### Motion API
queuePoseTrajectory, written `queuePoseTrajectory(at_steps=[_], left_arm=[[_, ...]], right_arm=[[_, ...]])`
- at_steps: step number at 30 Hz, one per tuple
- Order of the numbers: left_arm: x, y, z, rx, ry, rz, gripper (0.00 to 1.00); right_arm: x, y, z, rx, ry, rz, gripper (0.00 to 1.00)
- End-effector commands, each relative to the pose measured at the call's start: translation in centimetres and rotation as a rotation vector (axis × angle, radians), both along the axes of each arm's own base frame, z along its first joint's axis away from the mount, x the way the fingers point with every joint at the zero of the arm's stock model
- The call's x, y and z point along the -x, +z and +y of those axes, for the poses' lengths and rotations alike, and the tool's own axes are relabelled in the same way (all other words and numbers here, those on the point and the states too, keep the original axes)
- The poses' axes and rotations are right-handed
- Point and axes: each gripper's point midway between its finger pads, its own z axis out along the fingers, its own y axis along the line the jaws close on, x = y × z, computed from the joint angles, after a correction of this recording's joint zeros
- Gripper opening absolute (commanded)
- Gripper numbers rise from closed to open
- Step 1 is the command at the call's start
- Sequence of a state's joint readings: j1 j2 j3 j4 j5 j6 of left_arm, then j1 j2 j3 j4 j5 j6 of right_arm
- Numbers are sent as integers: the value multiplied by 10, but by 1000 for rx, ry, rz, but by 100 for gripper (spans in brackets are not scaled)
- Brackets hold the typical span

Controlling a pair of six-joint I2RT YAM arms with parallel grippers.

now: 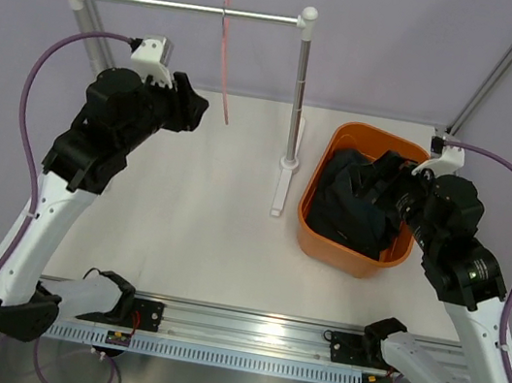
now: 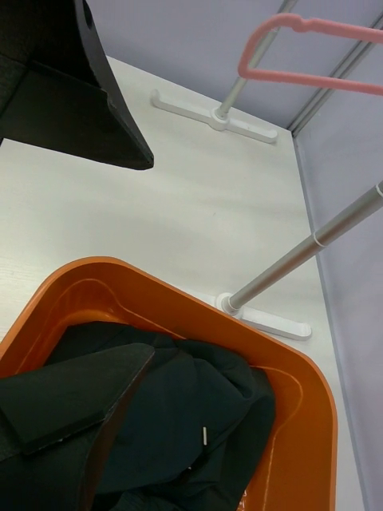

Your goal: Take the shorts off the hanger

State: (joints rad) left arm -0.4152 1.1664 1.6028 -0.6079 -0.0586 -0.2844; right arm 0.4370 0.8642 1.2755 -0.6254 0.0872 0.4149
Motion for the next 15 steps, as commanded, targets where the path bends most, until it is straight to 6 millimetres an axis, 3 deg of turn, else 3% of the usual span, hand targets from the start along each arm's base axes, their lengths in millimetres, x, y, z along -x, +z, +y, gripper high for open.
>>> queuePoseTrajectory(at_steps=[1,8,15], left_arm=[[22,-27,-6,-17,-25,45,50],[66,-59,-11,-67,-81,75,57],[80,-69,-1,-73,-81,73,60]], right_arm=[[13,2,3,-7,47,-21,99],[33,-2,-3,-42,59,-46,99],[39,-11,-5,-52,59,-37,99]])
